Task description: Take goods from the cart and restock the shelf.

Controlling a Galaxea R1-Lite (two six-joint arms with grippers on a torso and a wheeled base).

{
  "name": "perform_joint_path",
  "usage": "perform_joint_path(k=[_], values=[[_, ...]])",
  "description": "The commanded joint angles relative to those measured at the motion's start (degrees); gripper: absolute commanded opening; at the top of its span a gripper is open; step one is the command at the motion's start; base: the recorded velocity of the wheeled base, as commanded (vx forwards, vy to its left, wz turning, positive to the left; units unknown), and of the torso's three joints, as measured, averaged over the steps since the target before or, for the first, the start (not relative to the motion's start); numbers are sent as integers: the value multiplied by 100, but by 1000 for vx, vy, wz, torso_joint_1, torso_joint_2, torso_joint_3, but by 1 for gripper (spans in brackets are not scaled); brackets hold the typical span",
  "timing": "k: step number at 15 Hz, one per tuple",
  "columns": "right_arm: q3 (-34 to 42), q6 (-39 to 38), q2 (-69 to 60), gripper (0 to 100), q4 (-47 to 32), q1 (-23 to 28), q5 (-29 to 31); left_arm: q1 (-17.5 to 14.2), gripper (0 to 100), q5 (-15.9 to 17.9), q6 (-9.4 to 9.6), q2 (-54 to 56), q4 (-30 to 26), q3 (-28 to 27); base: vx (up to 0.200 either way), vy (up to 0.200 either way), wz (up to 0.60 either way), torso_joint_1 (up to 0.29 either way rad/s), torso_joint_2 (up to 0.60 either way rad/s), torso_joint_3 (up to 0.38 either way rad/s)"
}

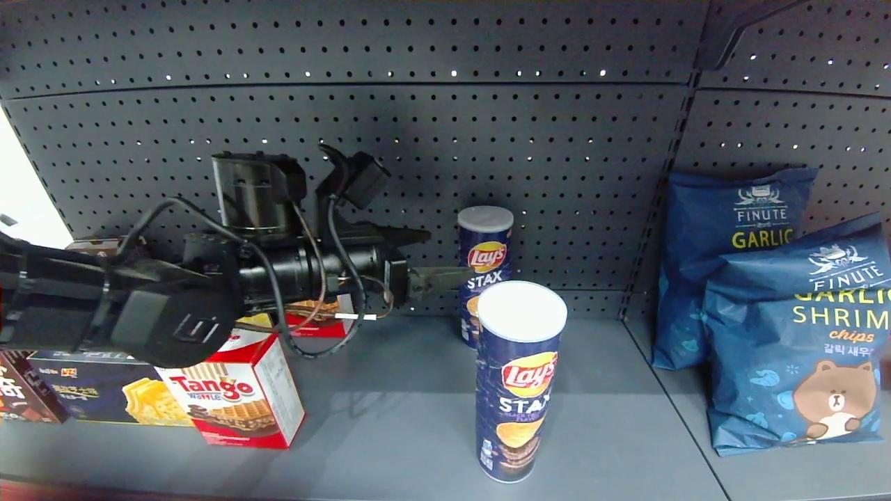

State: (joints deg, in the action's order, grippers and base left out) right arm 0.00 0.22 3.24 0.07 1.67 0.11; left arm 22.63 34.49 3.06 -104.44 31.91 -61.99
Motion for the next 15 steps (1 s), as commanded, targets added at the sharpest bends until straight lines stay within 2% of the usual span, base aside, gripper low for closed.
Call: perform_joint_path(k=[1, 3, 5, 6, 8, 10, 13, 15], values=[[0, 4, 10, 100, 1, 0, -2, -83, 100, -153, -86, 1066, -748, 178, 0, 0, 0, 0, 0, 0], [0, 4, 10, 100, 1, 0, -2, -65, 100, -496, -394, 1822, -1240, 539, 0, 0, 0, 0, 0, 0], [0, 4, 10, 100, 1, 0, 7, -21, 100, -671, -455, 2525, -1355, 1101, 0, 0, 0, 0, 0, 0], [0, 4, 10, 100, 1, 0, -2, 190, 100, -926, -491, 3061, -1425, 1418, 0, 0, 0, 0, 0, 0], [0, 4, 10, 100, 1, 0, -2, 418, 100, -1234, -543, 3702, -1803, 1708, 0, 0, 0, 0, 0, 0], [0, 4, 10, 100, 1, 0, -2, 444, 100, -1251, -534, 4089, -1812, 2033, 0, 0, 0, 0, 0, 0], [0, 13, 10, 100, 1, -9, -11, 453, 100, -1243, -534, 4318, -1856, 2094, 0, 0, 0, 0, 0, 0], [0, 13, -236, 100, 1, -193, -46, 524, 100, -1128, -526, 4353, -1776, 2200, 0, 0, 0, 0, 0, 0]])
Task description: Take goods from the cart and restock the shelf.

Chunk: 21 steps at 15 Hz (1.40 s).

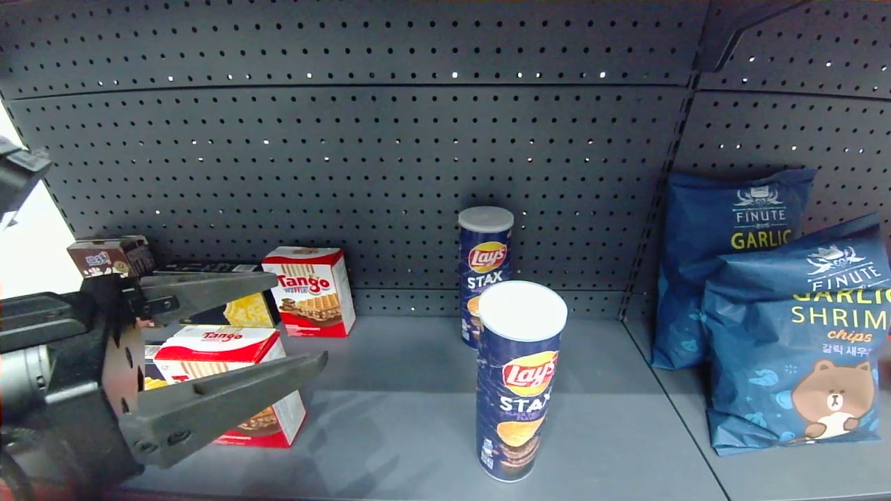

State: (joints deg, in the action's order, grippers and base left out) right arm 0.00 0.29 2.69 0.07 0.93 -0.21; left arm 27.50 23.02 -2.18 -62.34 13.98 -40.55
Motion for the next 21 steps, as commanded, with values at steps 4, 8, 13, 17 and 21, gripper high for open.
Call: perform_joint_path(k=[4, 8, 13, 17, 21], values=[[-826, 6, 232, 100, 89, -145, -50, 168, 100, -104, 16, 653, -405, 214, 0, 0, 0, 0, 0, 0], [-2619, 296, 2921, 100, 133, -805, -946, 168, 100, -87, -2, 653, -396, 337, 0, 0, 0, 0, 0, 0], [-2760, 683, 4986, 100, 520, -2510, -911, 133, 100, -78, -2, 671, -370, 644, 0, 0, 0, 0, 0, 0], [-2865, 560, 6305, 100, 1012, -3283, -788, -17, 100, -78, -2, 732, -370, 750, 0, 0, 0, 0, 0, 0], [-2839, 551, 7034, 100, 1689, -3406, -410, -17, 100, -78, -2, 732, -352, 741, 0, 0, 0, 0, 0, 0]])
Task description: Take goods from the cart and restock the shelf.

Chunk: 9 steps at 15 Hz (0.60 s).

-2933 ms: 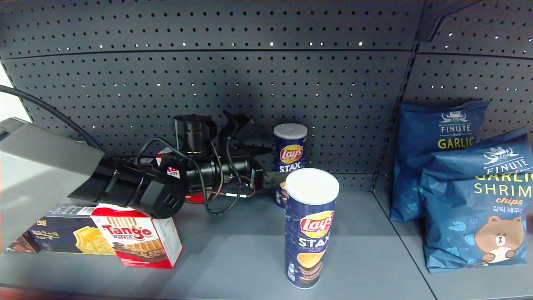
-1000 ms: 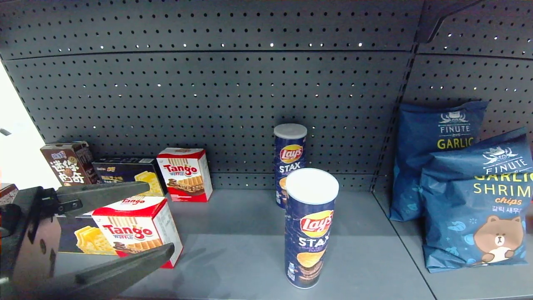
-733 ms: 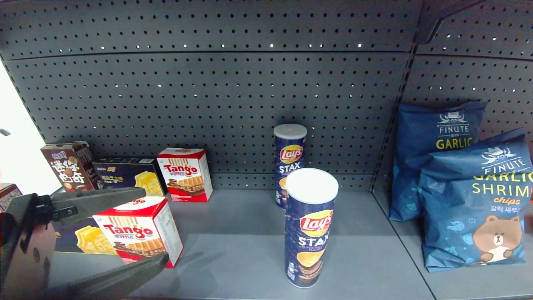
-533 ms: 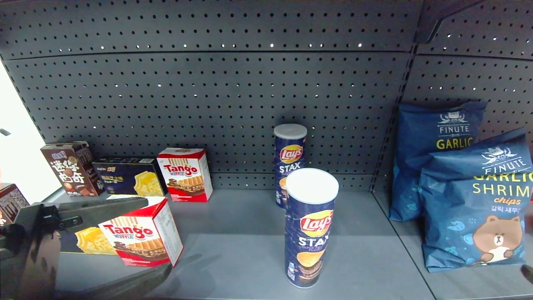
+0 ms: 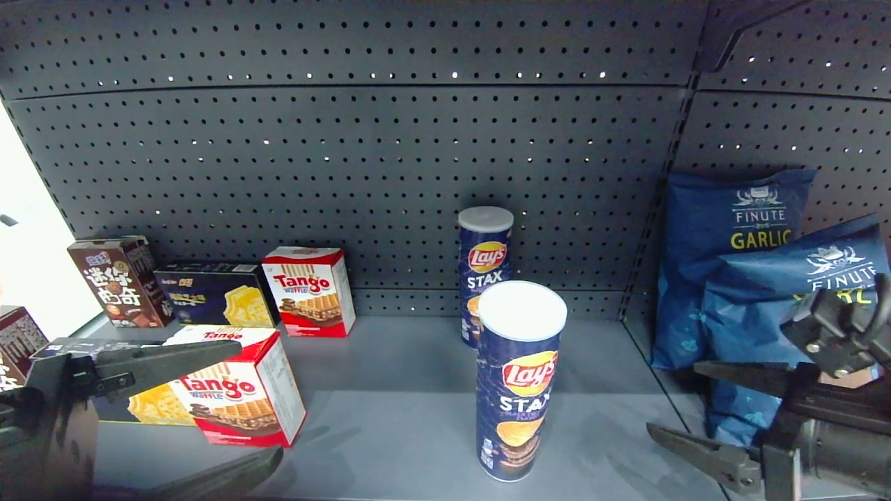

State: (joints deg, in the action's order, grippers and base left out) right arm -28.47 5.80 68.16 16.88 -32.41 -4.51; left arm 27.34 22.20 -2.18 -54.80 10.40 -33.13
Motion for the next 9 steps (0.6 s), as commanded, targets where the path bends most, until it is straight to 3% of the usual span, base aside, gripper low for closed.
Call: perform_joint_path(k=[1, 9], values=[[-71, 0, 804, 100, 210, -90, 38, -1, 100, -5, -2, -22, -3, 0, 0, 0, 0, 0, 0, 0], [-476, -255, 1525, 100, 219, -415, 398, 8, 100, -5, 16, -22, -38, 53, 0, 0, 0, 0, 0, 0]])
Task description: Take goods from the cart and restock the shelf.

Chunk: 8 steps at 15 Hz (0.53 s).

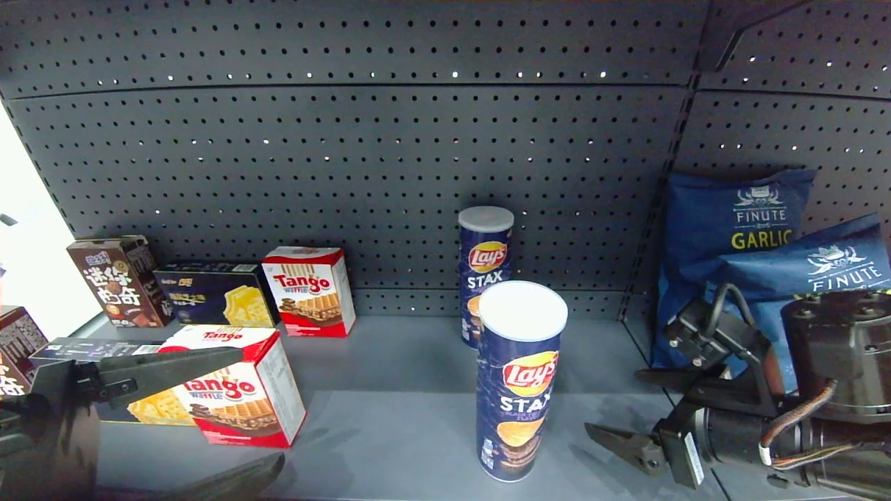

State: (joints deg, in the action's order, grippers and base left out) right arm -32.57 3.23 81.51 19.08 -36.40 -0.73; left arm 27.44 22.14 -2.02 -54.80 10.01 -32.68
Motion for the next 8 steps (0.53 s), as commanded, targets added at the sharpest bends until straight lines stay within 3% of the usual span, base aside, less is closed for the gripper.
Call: perform_joint_path(k=[1, 8], values=[[-100, 2, 252, 100, -1, -43, 64, -2, 100, 1, 0, -22, 1, 8, 0, 0, 0, 0, 0, 0], [-311, 2, 586, 100, -1, -139, 152, -2, 100, 1, 0, -22, 1, 34, 0, 0, 0, 0, 0, 0]])
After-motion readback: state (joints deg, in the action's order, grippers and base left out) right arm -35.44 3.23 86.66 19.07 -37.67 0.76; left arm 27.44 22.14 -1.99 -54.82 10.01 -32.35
